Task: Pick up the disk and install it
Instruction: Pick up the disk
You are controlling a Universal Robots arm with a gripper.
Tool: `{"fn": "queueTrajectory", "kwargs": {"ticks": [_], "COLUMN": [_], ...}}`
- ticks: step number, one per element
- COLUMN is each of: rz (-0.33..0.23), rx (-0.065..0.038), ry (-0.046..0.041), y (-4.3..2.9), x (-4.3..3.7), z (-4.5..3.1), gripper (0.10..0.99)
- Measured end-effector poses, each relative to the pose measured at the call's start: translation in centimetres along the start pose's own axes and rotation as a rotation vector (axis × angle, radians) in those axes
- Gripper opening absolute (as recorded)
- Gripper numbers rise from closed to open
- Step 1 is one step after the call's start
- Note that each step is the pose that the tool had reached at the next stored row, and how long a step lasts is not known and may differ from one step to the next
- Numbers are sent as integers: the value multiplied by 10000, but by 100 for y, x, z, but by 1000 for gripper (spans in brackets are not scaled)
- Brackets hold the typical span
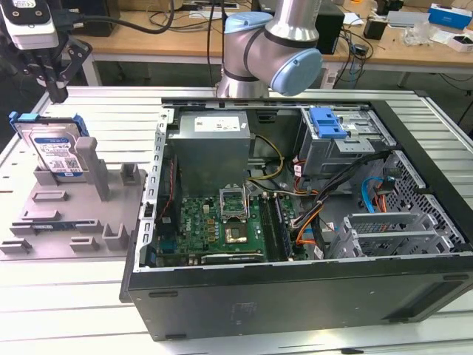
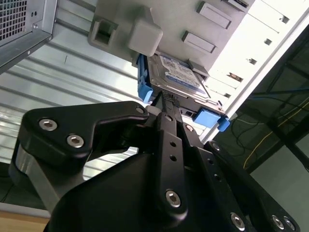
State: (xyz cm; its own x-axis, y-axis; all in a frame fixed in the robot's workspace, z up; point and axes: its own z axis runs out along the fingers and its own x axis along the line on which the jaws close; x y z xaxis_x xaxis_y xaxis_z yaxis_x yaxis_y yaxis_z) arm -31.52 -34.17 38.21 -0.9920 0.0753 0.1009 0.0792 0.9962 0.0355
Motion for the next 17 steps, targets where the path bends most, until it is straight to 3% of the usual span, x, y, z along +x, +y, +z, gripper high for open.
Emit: {"fn": "queueTrajectory", "kwargs": {"ticks": [4, 8, 9, 14, 17], "rz": [-79, -1302, -1452, -2404, -2972], "rx": [7, 131, 146, 232, 273], "ry": [-1, 7, -33, -570, -641], "y": [0, 0, 0, 0, -1], "x": [0, 2, 2, 0, -1], "z": [0, 2, 2, 9, 13], "gripper": [106, 106, 106, 106, 106]}}
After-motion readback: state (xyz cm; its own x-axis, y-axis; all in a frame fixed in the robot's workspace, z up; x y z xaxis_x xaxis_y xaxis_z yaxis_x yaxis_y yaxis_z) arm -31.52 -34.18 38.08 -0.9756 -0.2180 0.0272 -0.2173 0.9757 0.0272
